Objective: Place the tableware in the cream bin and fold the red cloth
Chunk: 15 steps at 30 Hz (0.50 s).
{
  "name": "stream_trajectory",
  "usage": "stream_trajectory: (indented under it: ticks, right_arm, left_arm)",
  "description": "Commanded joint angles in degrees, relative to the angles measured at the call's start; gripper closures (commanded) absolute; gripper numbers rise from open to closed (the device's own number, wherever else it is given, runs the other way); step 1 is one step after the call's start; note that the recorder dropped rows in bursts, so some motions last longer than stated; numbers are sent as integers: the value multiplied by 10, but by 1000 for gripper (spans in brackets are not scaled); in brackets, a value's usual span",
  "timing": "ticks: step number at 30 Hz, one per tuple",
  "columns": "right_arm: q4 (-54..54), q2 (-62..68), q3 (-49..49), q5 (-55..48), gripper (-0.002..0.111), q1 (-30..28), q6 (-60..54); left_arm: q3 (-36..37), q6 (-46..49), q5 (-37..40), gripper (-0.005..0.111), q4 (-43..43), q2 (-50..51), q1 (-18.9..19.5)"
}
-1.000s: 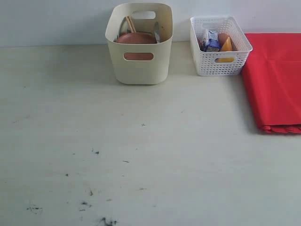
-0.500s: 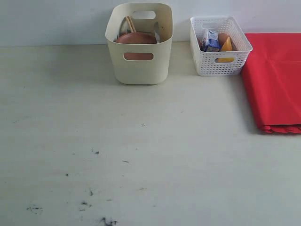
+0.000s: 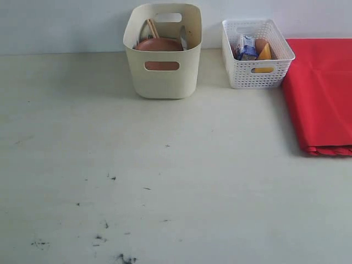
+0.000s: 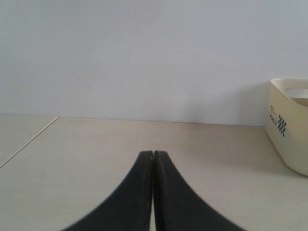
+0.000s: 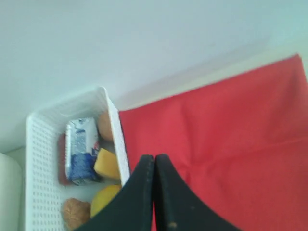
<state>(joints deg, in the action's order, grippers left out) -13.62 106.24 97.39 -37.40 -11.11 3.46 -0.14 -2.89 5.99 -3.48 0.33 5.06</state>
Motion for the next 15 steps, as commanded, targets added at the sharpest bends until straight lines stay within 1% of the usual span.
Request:
stream_trajectory:
  ticks: [1, 6, 9, 13, 15]
  right_arm:
    - [29, -117, -107, 93, 108, 23, -9]
    - [62, -251, -244, 98, 108, 25, -9]
    - [75, -342, -343, 108, 108, 25, -9]
    - [83, -465, -470, 142, 108, 25, -9]
    - [83, -512, -516, 156, 108, 25, -14]
  left_arm:
    - [1, 2, -2, 104, -2, -3, 1]
    - [1, 2, -2, 104, -2, -3, 1]
    - [1, 2, -2, 104, -2, -3, 1]
    - [1, 2, -2, 104, -2, -3, 1]
    - [1, 2, -2, 104, -2, -3, 1]
